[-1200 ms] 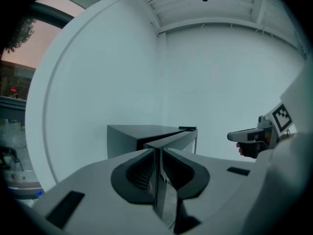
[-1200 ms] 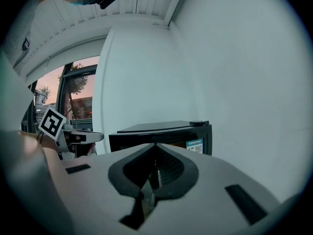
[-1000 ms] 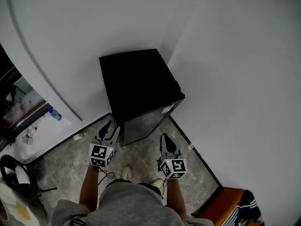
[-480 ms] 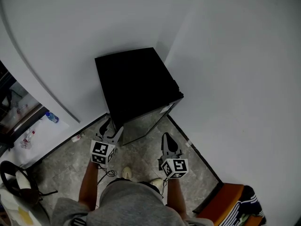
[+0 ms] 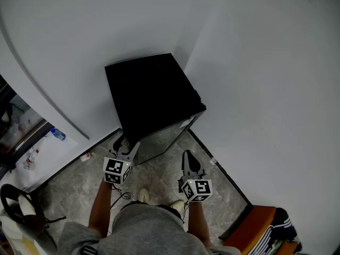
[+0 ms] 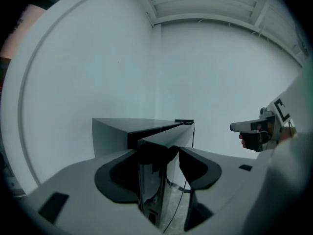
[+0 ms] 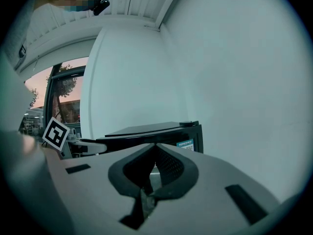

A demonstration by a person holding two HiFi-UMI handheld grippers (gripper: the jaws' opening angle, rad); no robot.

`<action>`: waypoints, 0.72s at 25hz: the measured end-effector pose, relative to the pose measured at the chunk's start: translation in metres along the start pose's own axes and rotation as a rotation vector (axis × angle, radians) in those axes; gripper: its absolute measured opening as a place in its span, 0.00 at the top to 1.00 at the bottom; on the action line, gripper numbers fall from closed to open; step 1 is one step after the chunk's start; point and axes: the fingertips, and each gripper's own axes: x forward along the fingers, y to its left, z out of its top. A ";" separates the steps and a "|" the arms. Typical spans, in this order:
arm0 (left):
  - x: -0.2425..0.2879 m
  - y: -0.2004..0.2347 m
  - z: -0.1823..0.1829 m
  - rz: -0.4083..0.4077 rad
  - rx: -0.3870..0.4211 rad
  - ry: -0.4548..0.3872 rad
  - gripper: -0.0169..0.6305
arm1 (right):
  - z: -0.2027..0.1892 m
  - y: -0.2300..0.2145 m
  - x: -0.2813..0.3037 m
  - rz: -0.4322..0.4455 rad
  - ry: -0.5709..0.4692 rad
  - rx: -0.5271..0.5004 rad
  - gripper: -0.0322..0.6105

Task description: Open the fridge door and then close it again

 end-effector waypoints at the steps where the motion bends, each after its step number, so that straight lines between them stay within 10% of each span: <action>1: -0.001 0.000 0.000 0.001 0.000 -0.001 0.58 | 0.000 0.000 -0.001 -0.003 -0.001 0.001 0.91; 18: -0.010 -0.014 -0.004 0.031 0.025 0.012 0.60 | -0.006 -0.015 -0.036 -0.049 -0.013 0.025 0.91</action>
